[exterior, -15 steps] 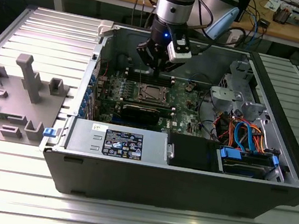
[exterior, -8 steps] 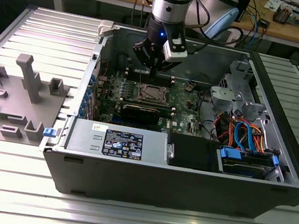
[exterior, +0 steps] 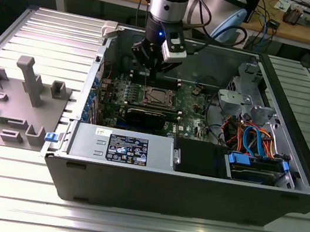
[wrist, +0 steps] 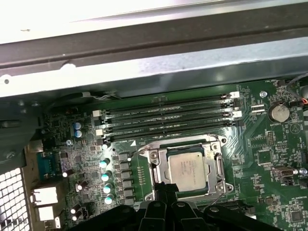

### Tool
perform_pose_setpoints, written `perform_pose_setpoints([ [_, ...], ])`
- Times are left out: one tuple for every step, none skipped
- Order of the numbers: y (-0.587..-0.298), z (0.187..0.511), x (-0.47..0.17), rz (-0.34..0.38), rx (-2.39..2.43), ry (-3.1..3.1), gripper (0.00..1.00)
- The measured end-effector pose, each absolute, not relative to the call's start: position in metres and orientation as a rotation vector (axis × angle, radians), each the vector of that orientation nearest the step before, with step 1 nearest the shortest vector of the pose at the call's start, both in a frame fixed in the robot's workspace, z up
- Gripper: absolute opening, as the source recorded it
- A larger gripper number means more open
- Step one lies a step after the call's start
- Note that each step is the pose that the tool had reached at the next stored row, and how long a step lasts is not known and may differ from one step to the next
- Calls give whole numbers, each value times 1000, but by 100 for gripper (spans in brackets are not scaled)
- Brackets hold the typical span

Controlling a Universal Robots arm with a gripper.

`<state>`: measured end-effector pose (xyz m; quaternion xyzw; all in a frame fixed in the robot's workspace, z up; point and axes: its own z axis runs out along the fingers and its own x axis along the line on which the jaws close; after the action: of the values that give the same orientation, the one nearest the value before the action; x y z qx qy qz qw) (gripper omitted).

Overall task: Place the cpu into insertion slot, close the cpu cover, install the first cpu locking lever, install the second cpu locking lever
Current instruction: 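Install the first cpu locking lever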

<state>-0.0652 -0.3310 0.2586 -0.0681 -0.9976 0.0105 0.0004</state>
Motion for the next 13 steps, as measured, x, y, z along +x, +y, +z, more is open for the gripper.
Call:
perform_pose_setpoints([
  [-331, 259, -67, 33, -214, -3134, 11],
  [-331, 259, -68, 33, -214, -3134, 11],
  [-331, 259, -69, 33, -214, -3134, 11],
  [-331, 259, -71, 33, -214, -3134, 11],
  [-331, 259, -72, 33, -214, -3134, 11],
  [-331, 259, -73, 33, -214, -3134, 11],
  [-331, 259, -75, 33, -214, -3134, 11],
  [-331, 259, -75, 33, -214, -3134, 11],
  [-330, 259, -76, 33, -214, -3134, 11],
  [-330, 259, -77, 33, -214, -3134, 11],
  [-330, 259, -78, 33, -214, -3134, 11],
  [-330, 259, -79, 33, -214, -3134, 11],
  [-330, 259, -80, 33, -214, -3134, 11],
])
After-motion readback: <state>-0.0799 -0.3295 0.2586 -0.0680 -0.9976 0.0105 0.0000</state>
